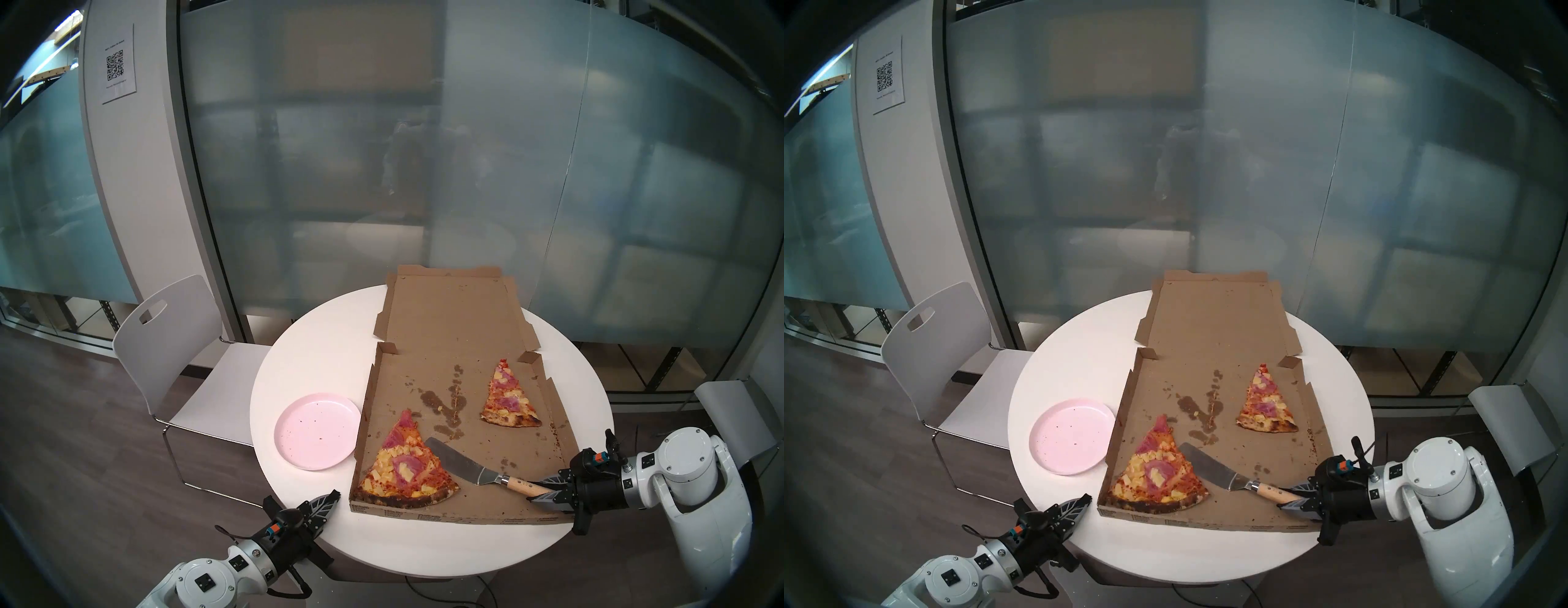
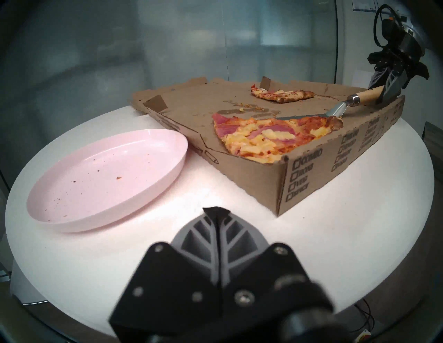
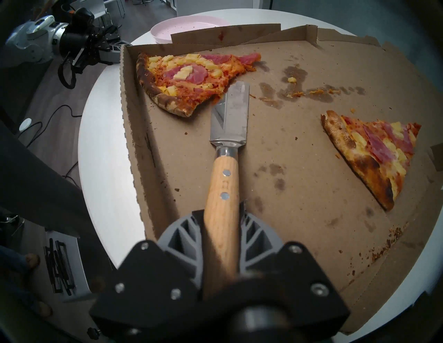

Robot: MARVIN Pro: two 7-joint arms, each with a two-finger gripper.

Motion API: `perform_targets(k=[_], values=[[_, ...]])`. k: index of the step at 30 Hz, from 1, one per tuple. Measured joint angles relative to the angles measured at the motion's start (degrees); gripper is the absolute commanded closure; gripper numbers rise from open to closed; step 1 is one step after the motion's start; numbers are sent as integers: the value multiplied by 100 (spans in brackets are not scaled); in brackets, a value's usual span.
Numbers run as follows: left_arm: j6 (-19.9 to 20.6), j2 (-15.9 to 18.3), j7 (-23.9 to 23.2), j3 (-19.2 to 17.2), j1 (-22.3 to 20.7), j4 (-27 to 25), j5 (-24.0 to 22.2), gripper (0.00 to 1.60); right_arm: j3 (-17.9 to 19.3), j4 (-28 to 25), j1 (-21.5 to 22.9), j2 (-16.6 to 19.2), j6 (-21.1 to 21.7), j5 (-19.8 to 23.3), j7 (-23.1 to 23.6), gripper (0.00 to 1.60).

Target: Put pizza slice onto the plate

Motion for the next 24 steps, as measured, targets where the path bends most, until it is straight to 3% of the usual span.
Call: perform_targets(k=[24], values=[[-31, -62, 71, 93, -361, 247, -44, 160, 53, -41, 37, 65, -13, 2, 186, 160]])
